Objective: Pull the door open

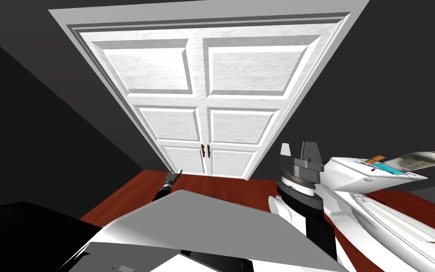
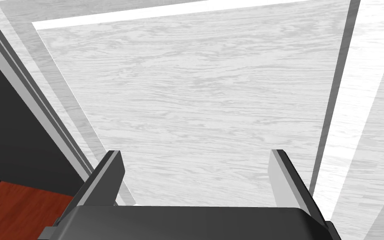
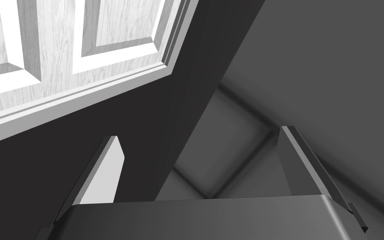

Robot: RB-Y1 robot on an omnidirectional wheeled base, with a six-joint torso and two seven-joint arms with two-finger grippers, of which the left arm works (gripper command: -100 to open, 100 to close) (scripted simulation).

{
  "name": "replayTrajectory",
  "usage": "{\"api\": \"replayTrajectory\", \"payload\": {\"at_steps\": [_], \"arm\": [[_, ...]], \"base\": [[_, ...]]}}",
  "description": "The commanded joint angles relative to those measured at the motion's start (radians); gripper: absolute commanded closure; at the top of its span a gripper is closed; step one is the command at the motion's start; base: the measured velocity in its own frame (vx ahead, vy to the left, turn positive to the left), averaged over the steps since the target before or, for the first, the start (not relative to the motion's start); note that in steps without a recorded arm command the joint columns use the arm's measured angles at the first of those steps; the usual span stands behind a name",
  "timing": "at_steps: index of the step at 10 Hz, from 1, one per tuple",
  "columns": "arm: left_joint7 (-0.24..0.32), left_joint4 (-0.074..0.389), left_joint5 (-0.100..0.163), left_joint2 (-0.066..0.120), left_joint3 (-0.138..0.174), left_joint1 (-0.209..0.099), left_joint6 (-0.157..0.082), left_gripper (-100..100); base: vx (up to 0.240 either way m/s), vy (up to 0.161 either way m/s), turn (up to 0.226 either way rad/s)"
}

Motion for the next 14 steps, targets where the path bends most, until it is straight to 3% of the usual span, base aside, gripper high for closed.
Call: {"api": "replayTrajectory", "payload": {"at_steps": [1,10,11,12,14], "arm": [[0.001,-0.018,-0.004,-0.007,-0.008,-0.017,0.006,-100],[0.000,-0.082,-0.032,-0.074,-0.062,-0.124,0.004,-100],[0.002,-0.077,-0.031,-0.068,-0.058,-0.109,0.000,-100],[0.002,-0.077,-0.031,-0.068,-0.058,-0.109,0.000,100],[0.002,-0.077,-0.031,-0.068,-0.058,-0.109,0.000,100]], "base": [[0.185,-0.032,-0.141],[0.192,-0.028,-0.113],[0.093,-0.013,-0.039],[-0.014,0.002,0.038],[-0.031,-0.007,-0.022]]}}
